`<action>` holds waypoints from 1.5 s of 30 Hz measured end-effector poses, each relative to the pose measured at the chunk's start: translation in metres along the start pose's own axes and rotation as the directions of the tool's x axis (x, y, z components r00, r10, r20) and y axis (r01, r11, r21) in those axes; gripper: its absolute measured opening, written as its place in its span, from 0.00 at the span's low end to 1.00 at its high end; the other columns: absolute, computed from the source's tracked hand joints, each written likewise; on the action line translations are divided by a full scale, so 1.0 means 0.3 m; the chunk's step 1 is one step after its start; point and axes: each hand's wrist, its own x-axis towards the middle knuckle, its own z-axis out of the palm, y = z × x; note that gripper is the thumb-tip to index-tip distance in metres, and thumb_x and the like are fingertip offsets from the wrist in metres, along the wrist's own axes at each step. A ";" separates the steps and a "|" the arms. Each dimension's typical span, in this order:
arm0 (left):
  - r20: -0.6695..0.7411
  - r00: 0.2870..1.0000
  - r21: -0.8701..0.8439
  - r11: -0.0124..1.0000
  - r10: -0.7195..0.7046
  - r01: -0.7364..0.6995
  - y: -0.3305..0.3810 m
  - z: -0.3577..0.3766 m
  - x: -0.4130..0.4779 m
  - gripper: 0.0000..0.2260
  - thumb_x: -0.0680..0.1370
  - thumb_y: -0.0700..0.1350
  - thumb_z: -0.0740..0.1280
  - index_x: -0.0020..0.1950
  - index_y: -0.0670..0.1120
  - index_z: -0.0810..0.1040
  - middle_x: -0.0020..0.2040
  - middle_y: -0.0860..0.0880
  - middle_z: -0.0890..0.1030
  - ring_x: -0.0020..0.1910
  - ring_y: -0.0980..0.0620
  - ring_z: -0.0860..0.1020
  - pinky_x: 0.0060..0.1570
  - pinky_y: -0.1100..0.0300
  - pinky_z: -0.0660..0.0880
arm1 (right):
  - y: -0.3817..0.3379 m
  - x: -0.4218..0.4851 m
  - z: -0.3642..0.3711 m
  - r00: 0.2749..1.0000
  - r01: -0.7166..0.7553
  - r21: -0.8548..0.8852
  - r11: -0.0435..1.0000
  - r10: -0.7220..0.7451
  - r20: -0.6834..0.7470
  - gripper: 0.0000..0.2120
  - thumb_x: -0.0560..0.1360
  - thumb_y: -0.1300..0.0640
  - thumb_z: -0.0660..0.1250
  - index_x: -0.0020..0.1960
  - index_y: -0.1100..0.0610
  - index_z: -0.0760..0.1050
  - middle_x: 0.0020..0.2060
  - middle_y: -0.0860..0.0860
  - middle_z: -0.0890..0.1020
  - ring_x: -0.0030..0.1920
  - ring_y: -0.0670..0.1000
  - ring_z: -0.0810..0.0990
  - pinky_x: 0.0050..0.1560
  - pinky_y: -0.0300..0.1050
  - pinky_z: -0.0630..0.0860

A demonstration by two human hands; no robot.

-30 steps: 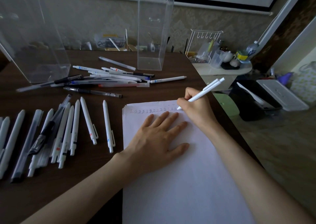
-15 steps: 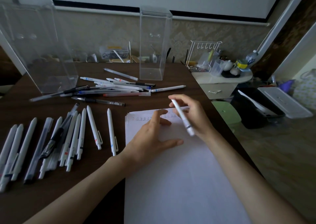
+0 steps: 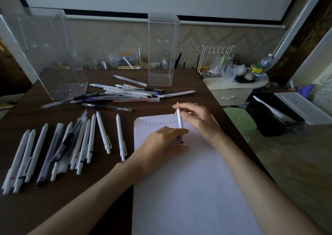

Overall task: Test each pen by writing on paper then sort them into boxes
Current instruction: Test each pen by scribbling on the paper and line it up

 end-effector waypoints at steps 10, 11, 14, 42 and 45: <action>-0.045 0.998 0.541 0.838 -0.047 0.064 -0.063 -0.112 -0.141 0.28 0.75 0.65 0.52 0.64 0.48 0.74 0.56 0.50 0.80 0.55 0.49 0.77 0.58 0.52 0.70 | 0.031 0.015 0.040 0.990 0.135 -0.522 0.842 -0.093 0.106 0.17 0.78 0.58 0.62 0.67 0.56 0.71 0.58 0.50 0.76 0.58 0.49 0.70 0.60 0.41 0.66; -0.054 0.997 0.577 0.814 -0.052 0.073 -0.070 -0.131 -0.166 0.28 0.75 0.66 0.52 0.62 0.49 0.76 0.55 0.51 0.80 0.55 0.49 0.78 0.57 0.52 0.71 | 0.032 0.014 0.044 0.985 0.172 -0.566 0.806 -0.122 0.125 0.16 0.78 0.58 0.62 0.65 0.57 0.73 0.57 0.50 0.76 0.58 0.50 0.70 0.58 0.40 0.65; -0.067 0.995 0.659 0.746 -0.067 0.095 -0.094 -0.180 -0.230 0.29 0.75 0.68 0.49 0.59 0.51 0.78 0.52 0.52 0.81 0.52 0.50 0.79 0.54 0.53 0.74 | 0.027 0.015 0.041 0.977 0.209 -0.623 0.754 -0.142 0.157 0.12 0.78 0.58 0.63 0.60 0.58 0.77 0.55 0.51 0.77 0.55 0.52 0.71 0.56 0.41 0.66; -0.030 0.989 0.575 0.807 -0.144 0.135 -0.108 -0.216 -0.304 0.32 0.77 0.68 0.41 0.67 0.54 0.72 0.67 0.51 0.73 0.70 0.49 0.66 0.68 0.45 0.54 | -0.161 0.214 0.285 0.998 0.051 -0.471 0.881 -0.063 -0.008 0.04 0.75 0.58 0.68 0.47 0.58 0.78 0.41 0.50 0.80 0.44 0.50 0.78 0.46 0.48 0.74; -0.186 0.969 0.600 0.762 -0.161 0.242 -0.137 -0.214 -0.295 0.28 0.78 0.64 0.48 0.61 0.49 0.77 0.58 0.49 0.79 0.64 0.46 0.73 0.63 0.45 0.60 | -0.147 0.140 0.177 0.999 0.039 -0.381 0.924 -0.050 -0.019 0.02 0.75 0.59 0.69 0.46 0.58 0.78 0.40 0.51 0.81 0.44 0.50 0.78 0.45 0.45 0.73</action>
